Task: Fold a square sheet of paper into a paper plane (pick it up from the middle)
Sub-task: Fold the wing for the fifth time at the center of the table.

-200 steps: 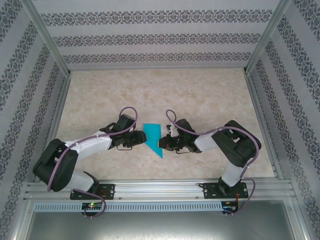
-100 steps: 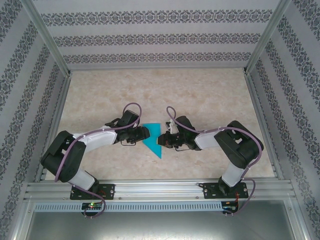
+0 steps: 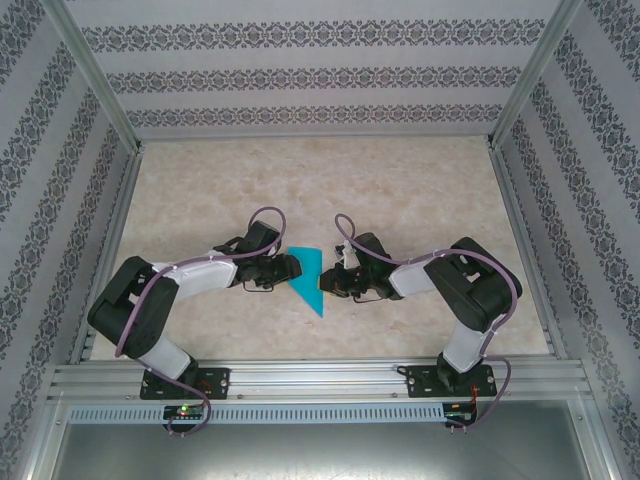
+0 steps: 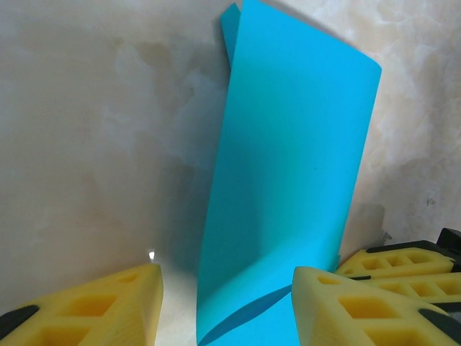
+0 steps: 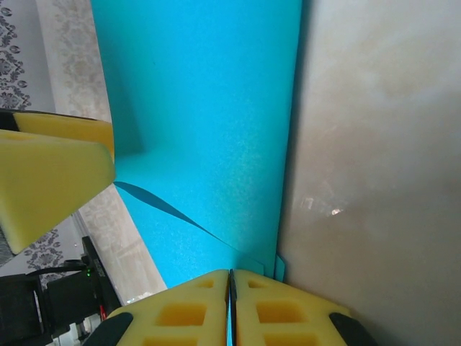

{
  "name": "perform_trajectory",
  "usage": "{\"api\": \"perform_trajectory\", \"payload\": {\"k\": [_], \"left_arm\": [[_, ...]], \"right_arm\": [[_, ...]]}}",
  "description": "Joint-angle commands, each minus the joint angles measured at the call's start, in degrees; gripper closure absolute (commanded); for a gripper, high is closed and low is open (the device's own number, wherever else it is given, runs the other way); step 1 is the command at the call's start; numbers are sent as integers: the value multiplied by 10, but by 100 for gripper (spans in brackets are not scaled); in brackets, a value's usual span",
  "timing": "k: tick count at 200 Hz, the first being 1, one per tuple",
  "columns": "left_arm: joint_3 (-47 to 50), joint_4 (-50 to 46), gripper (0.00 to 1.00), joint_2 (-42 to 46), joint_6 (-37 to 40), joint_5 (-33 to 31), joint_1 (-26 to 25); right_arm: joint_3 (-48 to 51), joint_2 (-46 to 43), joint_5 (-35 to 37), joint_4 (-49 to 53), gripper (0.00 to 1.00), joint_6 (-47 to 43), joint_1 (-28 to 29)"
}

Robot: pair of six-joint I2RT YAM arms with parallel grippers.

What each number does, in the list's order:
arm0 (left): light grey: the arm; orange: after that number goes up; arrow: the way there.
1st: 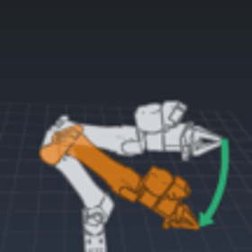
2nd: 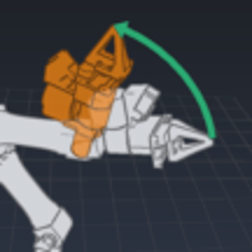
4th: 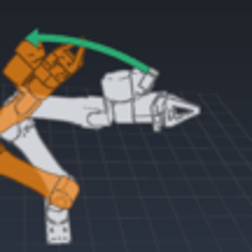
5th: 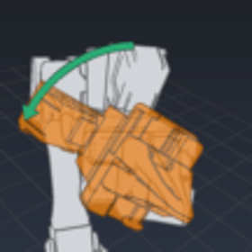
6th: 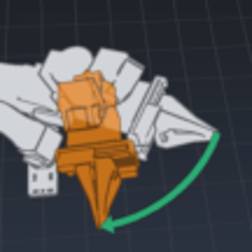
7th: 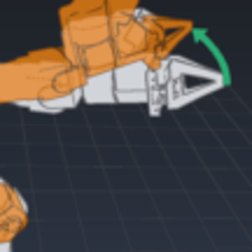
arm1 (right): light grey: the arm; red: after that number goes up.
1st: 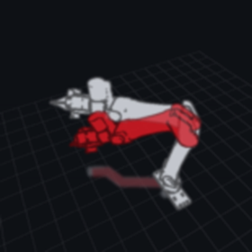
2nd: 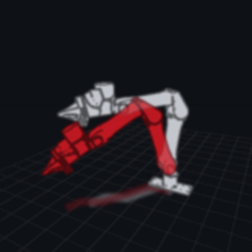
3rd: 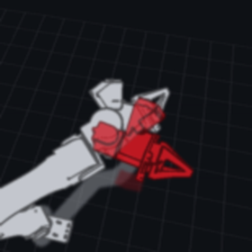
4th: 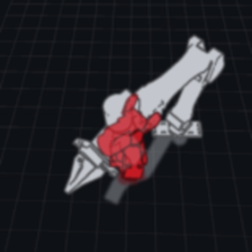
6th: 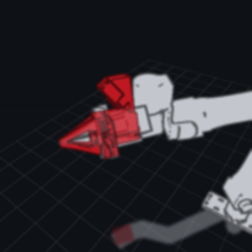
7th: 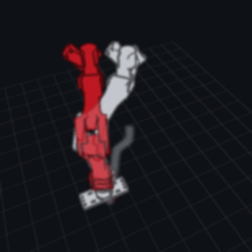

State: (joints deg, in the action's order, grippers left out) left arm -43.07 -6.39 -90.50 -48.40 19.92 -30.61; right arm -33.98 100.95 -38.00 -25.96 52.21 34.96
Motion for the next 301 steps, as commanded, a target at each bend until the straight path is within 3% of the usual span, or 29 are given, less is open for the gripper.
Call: {"api": "perform_trajectory", "payload": {"k": [1, 59, 122, 154, 170, 181, 215, 252, 275, 301], "left_arm": [[-14, 34, 48, -18, -8, 25, 8], [-27, 72, 54, -29, 15, 93, 18], [-64, 108, 50, -99, 46, 223, 66], [-107, 72, 49, -135, 81, 260, 80], [-123, 67, 52, -151, 89, 278, 86], [-132, 64, 60, -160, 92, 287, 89], [-125, 58, 82, -141, 88, 270, 90], [-51, 116, 93, -78, 16, 213, 88], [0, 152, 96, -35, -44, 154, 77], [38, 140, 98, 13, -108, 58, 51]], "right_arm": [[13, 20, 17, 6, 89, -11, -6], [15, 23, 8, 13, 89, -27, -20], [11, 28, -5, 33, 89, -49, -33], [6, 27, -4, 53, 89, -61, -34], [2, 25, -2, 66, 89, -70, -35], [1, 26, -1, 72, 89, -73, -36], [-4, 4, -1, 81, 89, -73, -38], [-14, -75, 24, 112, 81, -87, -29], [-23, -140, 95, 174, 66, -122, -2], [-50, -206, 262, 284, 65, -198, 69]]}}
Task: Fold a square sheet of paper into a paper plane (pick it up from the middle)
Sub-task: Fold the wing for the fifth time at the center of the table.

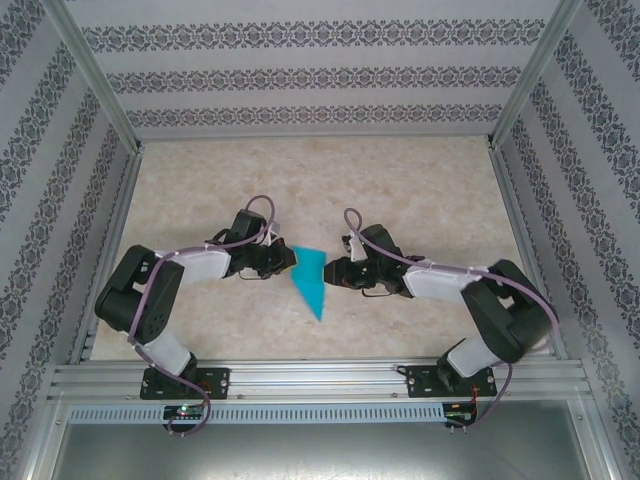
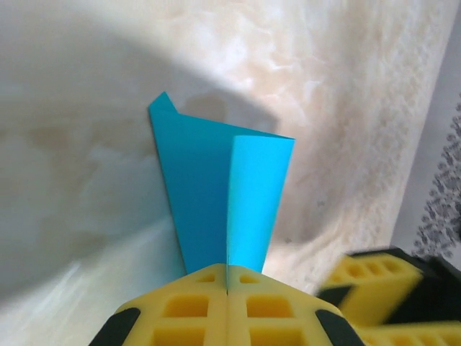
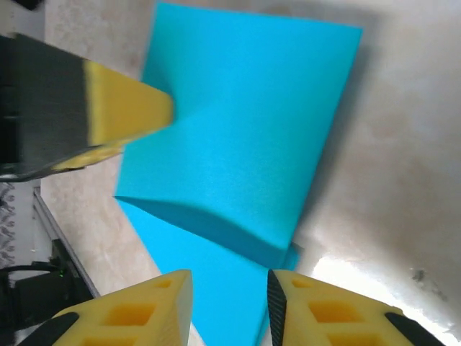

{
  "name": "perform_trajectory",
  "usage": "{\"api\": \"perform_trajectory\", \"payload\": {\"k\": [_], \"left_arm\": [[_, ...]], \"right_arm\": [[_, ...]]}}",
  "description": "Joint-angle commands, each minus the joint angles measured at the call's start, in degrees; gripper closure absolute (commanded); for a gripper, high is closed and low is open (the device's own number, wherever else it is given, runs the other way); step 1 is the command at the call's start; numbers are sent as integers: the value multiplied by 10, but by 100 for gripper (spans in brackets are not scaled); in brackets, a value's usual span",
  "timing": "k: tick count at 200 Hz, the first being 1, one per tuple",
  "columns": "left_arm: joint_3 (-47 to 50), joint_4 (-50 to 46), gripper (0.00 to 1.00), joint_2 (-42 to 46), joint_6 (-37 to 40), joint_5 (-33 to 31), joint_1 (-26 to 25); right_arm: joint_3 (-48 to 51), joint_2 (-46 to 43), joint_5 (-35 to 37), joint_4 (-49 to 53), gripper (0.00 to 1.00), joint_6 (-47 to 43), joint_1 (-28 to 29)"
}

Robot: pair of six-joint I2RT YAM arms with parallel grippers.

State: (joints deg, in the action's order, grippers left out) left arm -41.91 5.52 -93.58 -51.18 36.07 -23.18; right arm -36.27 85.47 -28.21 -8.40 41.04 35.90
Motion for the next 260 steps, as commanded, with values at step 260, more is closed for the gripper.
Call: {"api": "perform_trajectory", "payload": {"k": [260], "left_arm": [[30, -26, 98, 102, -109, -175, -56]], "right_arm": [[-33, 134, 663, -120, 80, -415, 378]]}}
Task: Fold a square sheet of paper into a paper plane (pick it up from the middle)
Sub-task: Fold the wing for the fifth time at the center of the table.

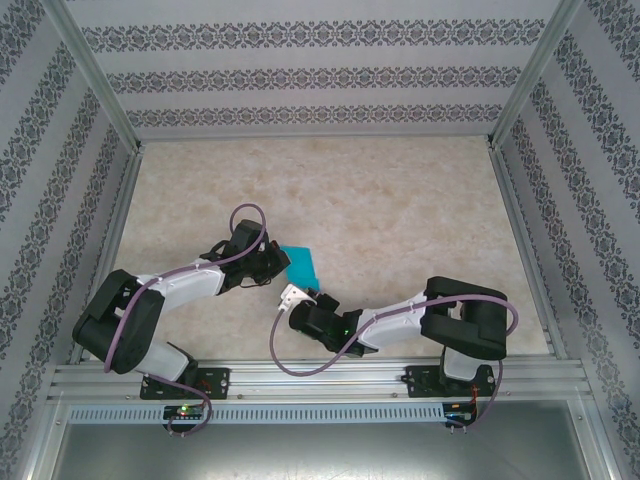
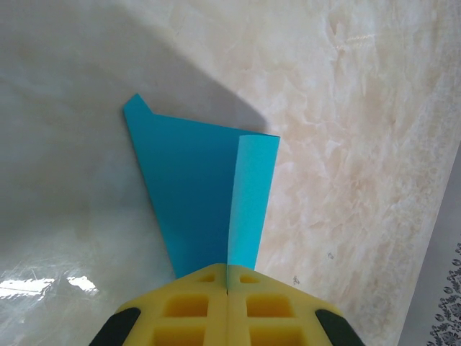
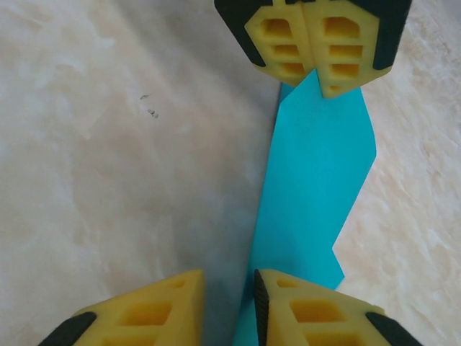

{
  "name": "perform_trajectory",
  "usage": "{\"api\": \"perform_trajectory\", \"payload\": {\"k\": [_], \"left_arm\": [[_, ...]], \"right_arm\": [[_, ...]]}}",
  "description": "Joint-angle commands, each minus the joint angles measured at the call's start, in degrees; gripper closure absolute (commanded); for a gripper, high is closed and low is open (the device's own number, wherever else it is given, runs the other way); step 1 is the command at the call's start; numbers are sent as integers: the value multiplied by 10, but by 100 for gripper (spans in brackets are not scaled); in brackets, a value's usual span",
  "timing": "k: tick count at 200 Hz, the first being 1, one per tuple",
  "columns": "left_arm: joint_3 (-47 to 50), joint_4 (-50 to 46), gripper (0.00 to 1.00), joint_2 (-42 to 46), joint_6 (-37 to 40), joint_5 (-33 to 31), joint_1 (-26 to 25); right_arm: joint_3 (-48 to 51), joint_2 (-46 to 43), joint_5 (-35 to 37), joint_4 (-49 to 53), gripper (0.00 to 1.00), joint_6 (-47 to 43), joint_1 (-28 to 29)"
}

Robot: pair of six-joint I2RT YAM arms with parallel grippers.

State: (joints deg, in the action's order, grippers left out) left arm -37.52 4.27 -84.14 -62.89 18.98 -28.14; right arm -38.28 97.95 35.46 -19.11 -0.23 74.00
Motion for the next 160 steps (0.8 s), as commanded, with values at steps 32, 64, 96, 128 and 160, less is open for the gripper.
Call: {"api": "perform_trajectory", "payload": {"k": [32, 64, 96, 128, 160], "left_arm": [[-15, -14, 98, 7, 9, -2, -6], [-15, -16, 98, 8, 10, -2, -6], [-18, -20, 98, 8, 12, 0, -6], [-19, -19, 98, 7, 11, 2, -6], [-19, -21, 98, 8, 11, 3, -7]], "right_arm": [[-14, 13, 33, -11, 84, -3, -4], [-12, 12, 38, -11, 90, -1, -5], [-11, 13, 35, -14, 87, -2, -10], [-19, 26, 41, -13, 83, -9, -11], [-21, 30, 43, -16, 86, -11, -14]]}}
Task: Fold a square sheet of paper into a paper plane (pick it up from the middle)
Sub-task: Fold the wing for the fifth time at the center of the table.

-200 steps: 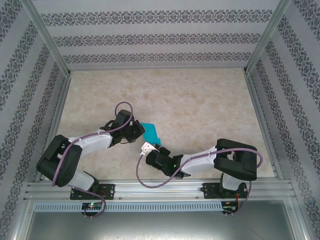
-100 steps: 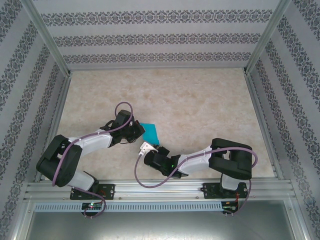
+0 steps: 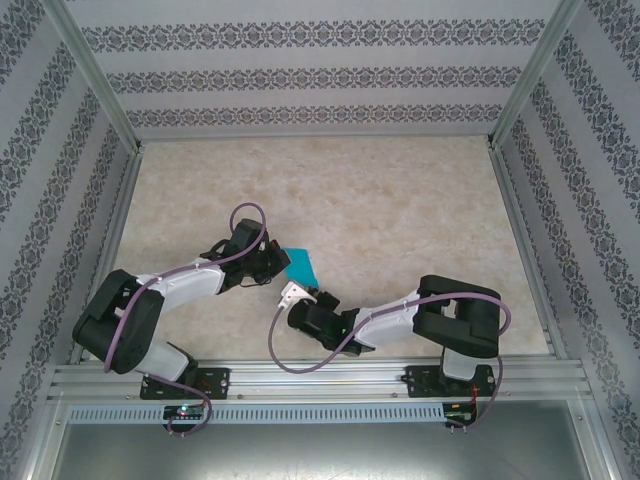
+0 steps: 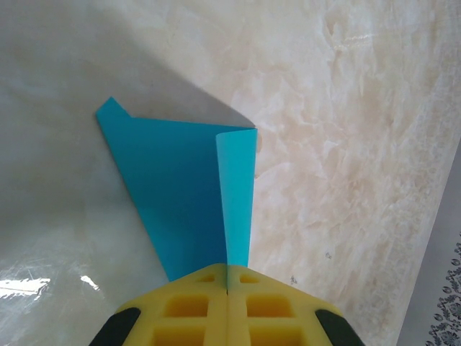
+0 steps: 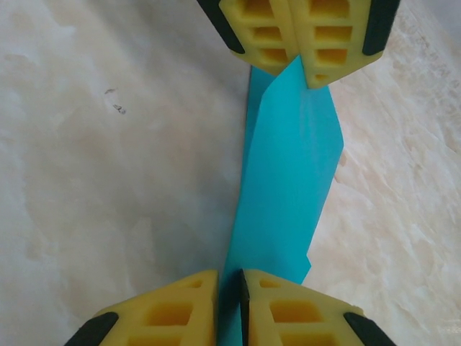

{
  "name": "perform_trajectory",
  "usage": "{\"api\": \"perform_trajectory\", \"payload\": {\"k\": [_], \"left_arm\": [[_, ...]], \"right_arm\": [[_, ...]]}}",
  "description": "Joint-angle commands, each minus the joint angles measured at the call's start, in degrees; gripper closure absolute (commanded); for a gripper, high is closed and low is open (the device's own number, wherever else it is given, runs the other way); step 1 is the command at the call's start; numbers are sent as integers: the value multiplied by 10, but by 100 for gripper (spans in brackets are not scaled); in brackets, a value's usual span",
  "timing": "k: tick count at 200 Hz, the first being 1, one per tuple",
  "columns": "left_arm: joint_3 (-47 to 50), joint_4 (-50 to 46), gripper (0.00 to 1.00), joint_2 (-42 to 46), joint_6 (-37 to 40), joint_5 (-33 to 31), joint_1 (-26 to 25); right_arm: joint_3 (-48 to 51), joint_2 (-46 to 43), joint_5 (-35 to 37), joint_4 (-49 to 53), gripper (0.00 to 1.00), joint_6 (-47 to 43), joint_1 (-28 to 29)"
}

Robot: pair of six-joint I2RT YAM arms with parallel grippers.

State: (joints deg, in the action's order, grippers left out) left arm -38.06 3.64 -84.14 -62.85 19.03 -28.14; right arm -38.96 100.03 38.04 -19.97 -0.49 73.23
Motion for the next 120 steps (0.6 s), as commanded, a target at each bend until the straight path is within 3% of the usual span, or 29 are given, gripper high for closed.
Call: {"api": "perform_trajectory", "payload": {"k": [1, 37, 62, 84, 120], "left_arm": [[-13, -14, 98, 8, 11, 2, -6], [-13, -16, 98, 7, 11, 1, -6], [-16, -24, 96, 8, 14, -2, -6], [-20, -43, 92, 15, 22, -14, -6], [-31, -92, 71, 46, 39, -45, -6]], "right_arm": [[-15, 9, 18, -8, 86, -9, -6], [-7, -3, 14, -12, 91, -5, -7], [0, -15, 13, -12, 100, 5, -10], [9, -29, -19, -11, 100, 24, -19], [28, -50, -90, -25, 100, 64, -40]]}}
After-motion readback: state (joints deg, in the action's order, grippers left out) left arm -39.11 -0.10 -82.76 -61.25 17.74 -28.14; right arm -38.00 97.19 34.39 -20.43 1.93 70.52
